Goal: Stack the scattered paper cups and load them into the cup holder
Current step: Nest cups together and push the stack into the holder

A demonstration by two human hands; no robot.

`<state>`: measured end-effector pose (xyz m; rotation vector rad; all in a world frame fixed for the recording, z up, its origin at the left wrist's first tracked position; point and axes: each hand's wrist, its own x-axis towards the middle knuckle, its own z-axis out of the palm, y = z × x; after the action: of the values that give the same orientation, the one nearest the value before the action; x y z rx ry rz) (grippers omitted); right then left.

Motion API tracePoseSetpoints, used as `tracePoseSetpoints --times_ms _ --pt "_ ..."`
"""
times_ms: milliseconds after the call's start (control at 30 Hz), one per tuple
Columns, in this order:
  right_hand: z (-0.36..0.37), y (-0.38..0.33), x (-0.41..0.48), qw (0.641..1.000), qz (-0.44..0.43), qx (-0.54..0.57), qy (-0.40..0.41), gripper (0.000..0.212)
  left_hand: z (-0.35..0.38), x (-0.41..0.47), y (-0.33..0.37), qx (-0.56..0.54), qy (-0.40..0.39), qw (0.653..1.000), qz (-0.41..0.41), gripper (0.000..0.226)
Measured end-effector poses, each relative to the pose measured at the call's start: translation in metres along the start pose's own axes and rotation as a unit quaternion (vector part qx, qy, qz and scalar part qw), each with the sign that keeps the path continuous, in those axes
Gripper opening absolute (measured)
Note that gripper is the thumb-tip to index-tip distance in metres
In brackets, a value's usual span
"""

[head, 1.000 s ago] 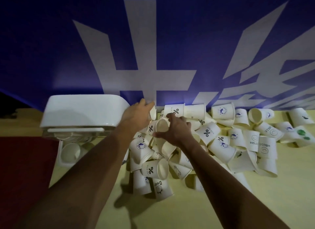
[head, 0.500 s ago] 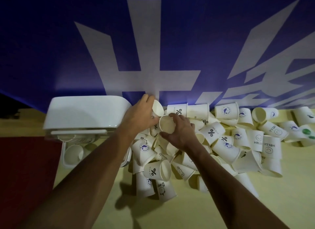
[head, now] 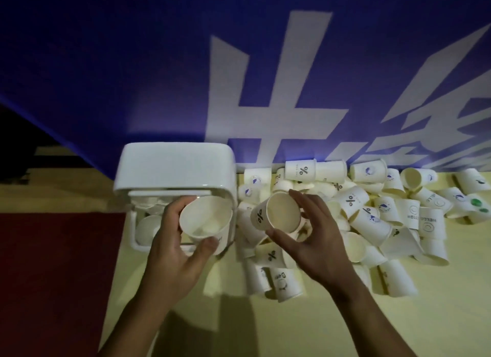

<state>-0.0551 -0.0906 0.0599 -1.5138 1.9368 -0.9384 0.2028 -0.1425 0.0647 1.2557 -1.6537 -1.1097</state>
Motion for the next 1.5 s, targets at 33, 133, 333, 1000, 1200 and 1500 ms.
tracePoseSetpoints --times_ms 33,133,333,1000,1200,1500 --pt "0.012 -0.010 -0.007 1.000 -0.008 0.003 -0.003 0.078 -0.015 -0.011 -0.008 -0.008 0.012 1.000 0.004 0.066" --pt "0.056 -0.040 -0.022 0.999 -0.030 0.019 -0.021 0.077 -0.059 -0.036 -0.030 -0.011 0.045 0.999 -0.013 0.065" --pt "0.149 -0.089 -0.032 0.996 -0.067 0.043 -0.044 0.072 -0.125 -0.066 -0.090 0.000 0.100 0.993 -0.065 0.068" --pt "0.294 -0.078 0.004 0.997 -0.001 -0.050 -0.065 0.078 -0.172 -0.052 -0.137 -0.036 0.123 0.986 -0.106 0.070" --pt "0.298 -0.070 0.002 0.997 0.010 -0.039 -0.065 0.076 -0.166 -0.043 -0.141 -0.039 0.109 0.988 -0.107 0.072" --pt "0.251 -0.120 -0.009 0.977 0.032 0.202 -0.066 0.035 -0.142 -0.013 -0.128 -0.046 0.051 0.992 -0.106 0.075"
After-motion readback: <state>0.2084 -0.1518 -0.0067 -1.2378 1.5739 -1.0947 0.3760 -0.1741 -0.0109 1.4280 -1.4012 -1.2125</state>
